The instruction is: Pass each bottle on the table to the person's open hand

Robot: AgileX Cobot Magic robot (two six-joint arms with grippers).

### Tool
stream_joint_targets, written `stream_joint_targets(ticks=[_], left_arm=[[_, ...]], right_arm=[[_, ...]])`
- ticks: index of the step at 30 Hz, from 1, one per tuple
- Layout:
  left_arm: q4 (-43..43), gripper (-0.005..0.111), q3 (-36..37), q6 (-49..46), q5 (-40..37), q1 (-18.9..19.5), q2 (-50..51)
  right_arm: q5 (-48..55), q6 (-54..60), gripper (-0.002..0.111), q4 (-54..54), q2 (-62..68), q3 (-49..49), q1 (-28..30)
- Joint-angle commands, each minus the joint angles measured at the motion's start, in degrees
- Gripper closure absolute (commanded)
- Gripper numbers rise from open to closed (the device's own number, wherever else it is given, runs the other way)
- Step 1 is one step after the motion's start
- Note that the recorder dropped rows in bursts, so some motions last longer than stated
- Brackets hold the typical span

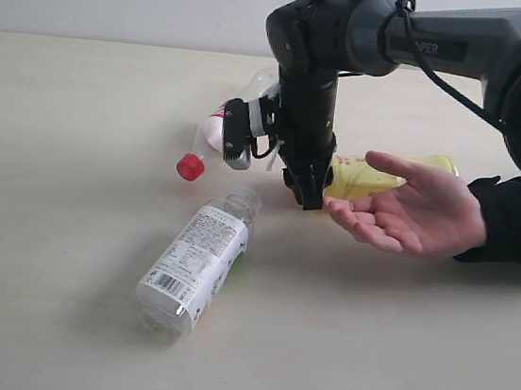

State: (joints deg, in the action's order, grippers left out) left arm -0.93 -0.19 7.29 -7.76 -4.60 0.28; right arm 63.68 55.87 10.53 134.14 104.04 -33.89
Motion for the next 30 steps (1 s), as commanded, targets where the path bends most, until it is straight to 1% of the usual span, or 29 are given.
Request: stream_joint_targets(ticks=[1, 11, 20, 22, 24, 27, 30], left_arm=[[0.3, 0.107, 0.2, -0.1, 0.4, 0.0, 0.1], [0.3, 0.107, 0.2, -0.1, 0.4, 0.0, 0.1], [0.3, 0.107, 0.2, -0.1, 0.4, 0.0, 0.1], [0.3, 0.107, 0.2, -0.1, 0.4, 0.0, 0.1], [0.3, 0.107, 0.2, -0.1, 0.4, 0.0, 0.1], [0.3, 0.107, 0.2, -0.1, 0.4, 0.0, 0.1], [0.3, 0.107, 0.2, -0.1, 0.4, 0.0, 0.1]], right_arm=[[-0.4, 0.9, 0.108, 1.9, -0.2, 0.3, 0.0], [-1.3, 0.5, 0.108, 3.6, -2.1, 0.7, 0.0], [0.5, -1.2, 0.108, 4.9, -3.6, 9.5, -1.5], [1.8, -3.1, 0.108, 6.3, -3.6, 12.4, -2.9], [2.1, -7.8, 0.108, 7.7, -3.6, 14.9, -4.1], [4.3, -18.0, 0.108, 12.8, -4.0, 17.6, -5.5], [6.3, -25.6, 0.108, 12.4, -5.4, 20.9, -5.5]])
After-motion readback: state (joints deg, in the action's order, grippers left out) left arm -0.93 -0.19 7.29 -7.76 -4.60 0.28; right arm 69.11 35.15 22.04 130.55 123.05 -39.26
